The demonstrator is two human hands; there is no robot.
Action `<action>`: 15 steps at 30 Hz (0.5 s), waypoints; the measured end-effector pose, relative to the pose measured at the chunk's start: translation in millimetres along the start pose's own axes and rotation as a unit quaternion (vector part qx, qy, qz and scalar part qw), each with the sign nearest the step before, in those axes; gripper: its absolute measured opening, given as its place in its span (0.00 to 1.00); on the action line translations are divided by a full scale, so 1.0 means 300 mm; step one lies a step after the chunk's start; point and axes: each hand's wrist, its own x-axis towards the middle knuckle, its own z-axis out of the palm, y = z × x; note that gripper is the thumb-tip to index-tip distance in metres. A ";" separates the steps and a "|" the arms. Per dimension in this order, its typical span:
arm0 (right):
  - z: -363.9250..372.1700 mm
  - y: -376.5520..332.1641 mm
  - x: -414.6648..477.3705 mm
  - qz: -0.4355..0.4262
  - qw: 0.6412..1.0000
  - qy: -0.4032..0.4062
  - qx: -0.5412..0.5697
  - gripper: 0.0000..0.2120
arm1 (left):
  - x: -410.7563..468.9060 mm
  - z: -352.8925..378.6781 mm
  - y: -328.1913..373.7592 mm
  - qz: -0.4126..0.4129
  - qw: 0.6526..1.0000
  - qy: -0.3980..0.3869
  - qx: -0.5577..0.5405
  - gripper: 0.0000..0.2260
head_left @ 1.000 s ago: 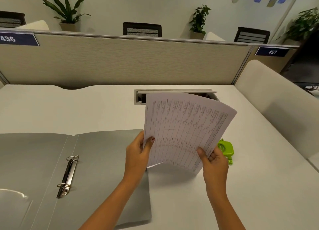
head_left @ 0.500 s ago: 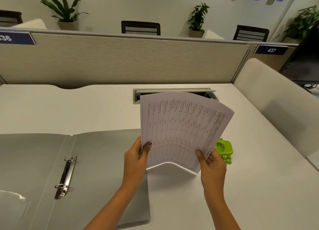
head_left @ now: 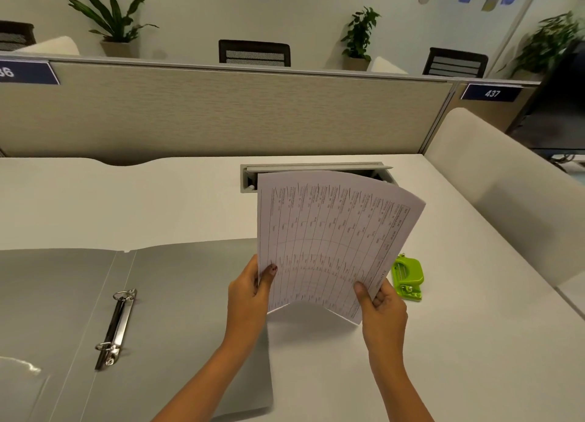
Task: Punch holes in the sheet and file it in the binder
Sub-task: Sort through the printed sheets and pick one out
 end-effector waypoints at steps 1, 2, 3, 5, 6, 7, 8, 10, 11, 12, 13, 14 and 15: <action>-0.001 0.006 0.000 0.002 1.000 0.001 -0.006 0.14 | 0.001 0.003 -0.005 -0.004 1.000 0.000 0.001 0.11; -0.002 0.012 -0.001 0.004 1.000 0.002 -0.010 0.13 | 0.002 0.004 -0.009 -0.006 1.000 -0.001 0.005 0.11; -0.003 0.014 -0.002 0.006 1.000 0.002 -0.010 0.12 | 0.004 0.005 -0.012 -0.004 1.000 -0.001 0.013 0.11; -0.004 0.016 -0.006 0.010 1.000 0.001 -0.013 0.11 | 0.009 0.003 -0.014 0.010 0.999 -0.003 0.031 0.11; -0.004 0.015 -0.008 0.010 1.000 0.003 -0.017 0.11 | 0.011 0.002 -0.009 0.018 0.999 -0.004 0.037 0.11; -0.004 0.013 -0.010 0.009 1.000 0.007 -0.023 0.10 | 0.015 0.000 -0.005 0.024 0.999 -0.005 0.040 0.11; -0.005 0.011 -0.011 0.006 0.999 0.012 -0.030 0.10 | 0.020 -0.002 -0.001 0.031 0.999 -0.006 0.040 0.11; -0.008 0.005 -0.010 -0.007 0.998 0.022 -0.053 0.07 | 0.030 -0.009 0.009 0.039 0.998 -0.007 0.041 0.11; -0.010 0.004 -0.009 -0.014 0.998 0.025 -0.063 0.05 | 0.034 -0.013 0.015 0.041 0.998 -0.009 0.042 0.10; -0.012 0.003 -0.007 -0.022 0.997 0.027 -0.076 0.04 | 0.038 -0.017 0.020 0.042 0.998 -0.013 0.044 0.09; -0.014 0.003 -0.005 -0.030 0.995 0.027 -0.090 0.04 | 0.042 -0.020 0.027 0.041 0.998 -0.017 0.048 0.09; -0.016 0.004 -0.002 -0.037 0.993 0.026 -0.105 0.03 | 0.047 -0.023 0.033 0.036 0.998 -0.022 0.048 0.08; -0.018 0.004 0.000 -0.042 0.992 0.024 -0.117 0.02 | 0.053 -0.026 0.037 0.026 0.998 -0.027 0.046 0.08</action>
